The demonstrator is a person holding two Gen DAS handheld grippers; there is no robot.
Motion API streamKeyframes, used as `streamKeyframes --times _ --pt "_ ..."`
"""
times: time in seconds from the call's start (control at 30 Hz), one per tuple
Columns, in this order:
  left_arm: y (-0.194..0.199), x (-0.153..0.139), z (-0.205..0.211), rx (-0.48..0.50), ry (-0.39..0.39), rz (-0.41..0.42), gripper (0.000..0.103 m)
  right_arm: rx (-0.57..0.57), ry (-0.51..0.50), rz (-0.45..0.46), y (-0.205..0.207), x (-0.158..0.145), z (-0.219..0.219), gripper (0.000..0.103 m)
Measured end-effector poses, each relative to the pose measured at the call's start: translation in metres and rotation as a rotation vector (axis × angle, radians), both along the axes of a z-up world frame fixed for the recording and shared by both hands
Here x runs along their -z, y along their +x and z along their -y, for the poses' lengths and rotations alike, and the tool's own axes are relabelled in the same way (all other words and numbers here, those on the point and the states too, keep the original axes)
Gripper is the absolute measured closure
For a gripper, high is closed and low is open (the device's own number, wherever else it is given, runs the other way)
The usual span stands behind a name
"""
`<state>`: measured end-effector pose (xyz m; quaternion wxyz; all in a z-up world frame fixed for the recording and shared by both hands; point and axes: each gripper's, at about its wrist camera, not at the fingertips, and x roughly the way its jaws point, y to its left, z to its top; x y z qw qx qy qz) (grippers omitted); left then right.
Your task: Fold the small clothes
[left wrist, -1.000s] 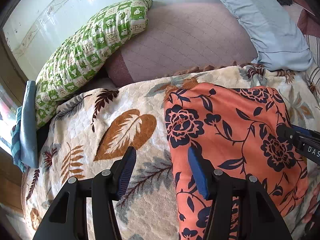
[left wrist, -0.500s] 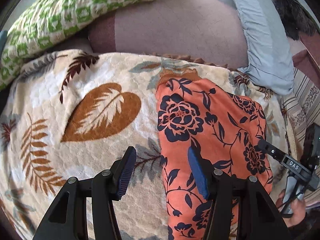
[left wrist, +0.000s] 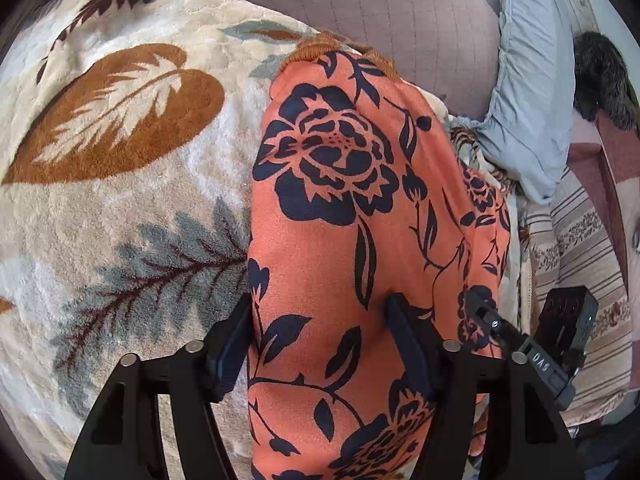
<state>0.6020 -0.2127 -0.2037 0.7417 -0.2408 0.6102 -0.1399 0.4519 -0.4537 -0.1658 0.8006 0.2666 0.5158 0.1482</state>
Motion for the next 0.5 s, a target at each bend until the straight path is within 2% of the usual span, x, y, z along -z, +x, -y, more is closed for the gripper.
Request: streamKeyframes --times 0.03,0.13,0.27,0.37,0.5 --pt "-0.001 -0.002 -0.003 -0.004 -0.014 0.004 0.058 -0.008 -0.008 0.010 -0.001 -0.006 -0.006 0.072" --pt "-0.008 -0.014 -0.011 0.003 -0.030 0.029 0.067 -0.012 0.001 0.040 -0.004 -0.025 -0.018 0.076" --pt "-0.028 -0.041 -0.027 -0.002 -0.041 0.071 0.070 -0.030 0.060 0.093 -0.012 -0.054 -0.042 0.077" --pt "-0.044 -0.069 -0.053 -0.033 -0.016 0.139 0.070 -0.065 0.113 0.130 -0.020 -0.075 -0.069 0.076" --pt "-0.066 -0.092 -0.094 -0.070 0.040 0.197 0.069 -0.089 0.179 0.137 -0.026 -0.080 -0.102 0.076"
